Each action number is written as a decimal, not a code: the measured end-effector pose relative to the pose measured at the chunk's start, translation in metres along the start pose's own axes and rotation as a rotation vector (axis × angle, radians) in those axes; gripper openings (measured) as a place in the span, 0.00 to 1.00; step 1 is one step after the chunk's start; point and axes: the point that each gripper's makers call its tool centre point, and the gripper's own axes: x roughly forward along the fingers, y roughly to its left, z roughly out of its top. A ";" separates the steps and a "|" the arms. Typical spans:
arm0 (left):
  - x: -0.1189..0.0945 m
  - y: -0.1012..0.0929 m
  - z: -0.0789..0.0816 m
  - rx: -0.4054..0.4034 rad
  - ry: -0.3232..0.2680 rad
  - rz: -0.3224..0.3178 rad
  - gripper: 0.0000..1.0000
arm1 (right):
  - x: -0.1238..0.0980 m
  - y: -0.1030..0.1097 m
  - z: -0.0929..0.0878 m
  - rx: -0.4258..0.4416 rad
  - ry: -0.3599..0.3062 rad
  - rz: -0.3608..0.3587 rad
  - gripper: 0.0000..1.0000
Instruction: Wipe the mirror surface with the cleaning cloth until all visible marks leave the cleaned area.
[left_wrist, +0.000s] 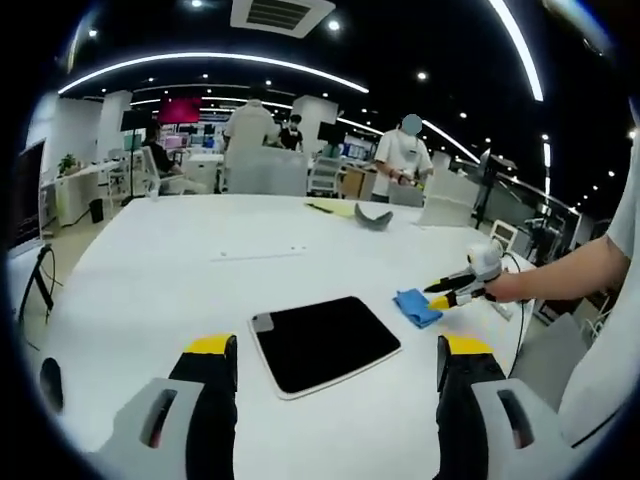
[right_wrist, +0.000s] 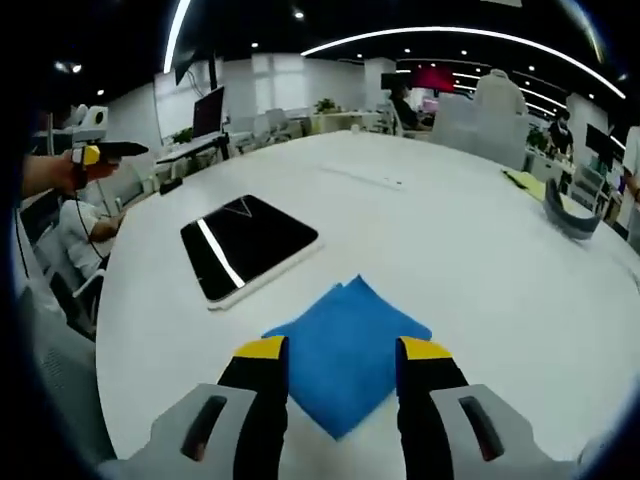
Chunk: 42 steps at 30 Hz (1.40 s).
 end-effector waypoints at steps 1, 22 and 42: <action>0.000 0.000 0.000 0.002 0.001 0.003 0.82 | 0.001 0.000 0.000 0.006 0.001 -0.001 0.38; 0.001 0.005 0.001 0.016 0.021 0.037 0.81 | 0.021 0.000 -0.011 -0.040 -0.042 0.006 0.30; 0.002 -0.005 0.007 0.003 -0.009 0.017 0.77 | 0.019 0.007 -0.012 0.040 -0.056 -0.011 0.02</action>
